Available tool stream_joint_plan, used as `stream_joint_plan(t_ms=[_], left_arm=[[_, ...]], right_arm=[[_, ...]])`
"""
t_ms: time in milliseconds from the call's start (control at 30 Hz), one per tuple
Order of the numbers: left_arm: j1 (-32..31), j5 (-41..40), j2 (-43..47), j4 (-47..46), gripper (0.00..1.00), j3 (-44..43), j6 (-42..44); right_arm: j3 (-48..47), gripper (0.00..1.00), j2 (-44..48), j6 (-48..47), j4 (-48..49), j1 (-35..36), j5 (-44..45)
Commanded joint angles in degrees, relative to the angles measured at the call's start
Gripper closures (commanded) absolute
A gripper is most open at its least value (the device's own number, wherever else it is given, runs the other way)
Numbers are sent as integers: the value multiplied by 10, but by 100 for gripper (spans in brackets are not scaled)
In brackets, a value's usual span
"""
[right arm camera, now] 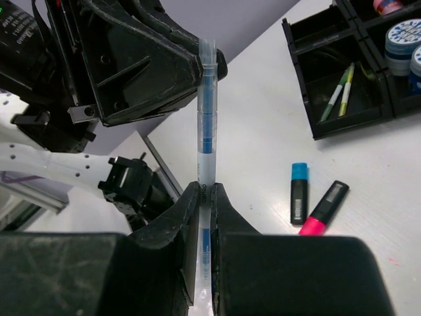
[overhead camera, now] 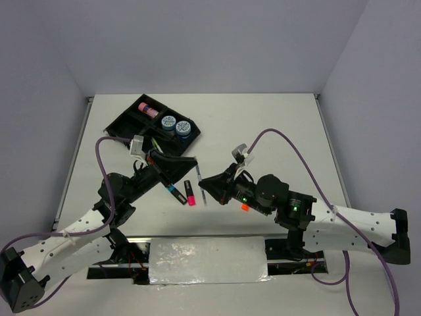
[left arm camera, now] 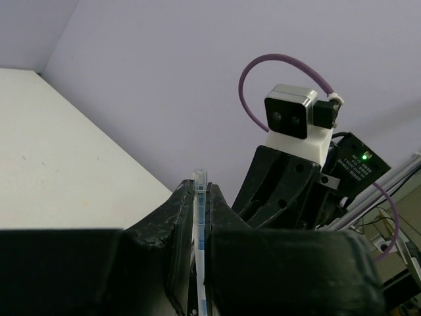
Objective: Sort the stationery into containers
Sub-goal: Close the pen cap on the pen.
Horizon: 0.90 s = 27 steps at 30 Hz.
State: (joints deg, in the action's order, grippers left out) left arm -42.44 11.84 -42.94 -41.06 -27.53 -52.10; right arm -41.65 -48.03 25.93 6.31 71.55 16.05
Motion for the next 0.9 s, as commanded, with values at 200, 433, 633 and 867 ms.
stream_joint_plan(t_ms=[200,433,633,867], left_arm=[[-5,38,11,108,63,-29,69],[-5,2,28,172,59,-67,99],[-6,4,35,169,100,-74,107],[-5,103,46,108,100,-71,130]], right_arm=[[-102,100,-36,-84,77,-18,-53],[-90,100,-46,-70,79,-17,-62],[-83,100,-56,-62,83,-17,-77],[-72,49,-79,-47,84,-21,-131]])
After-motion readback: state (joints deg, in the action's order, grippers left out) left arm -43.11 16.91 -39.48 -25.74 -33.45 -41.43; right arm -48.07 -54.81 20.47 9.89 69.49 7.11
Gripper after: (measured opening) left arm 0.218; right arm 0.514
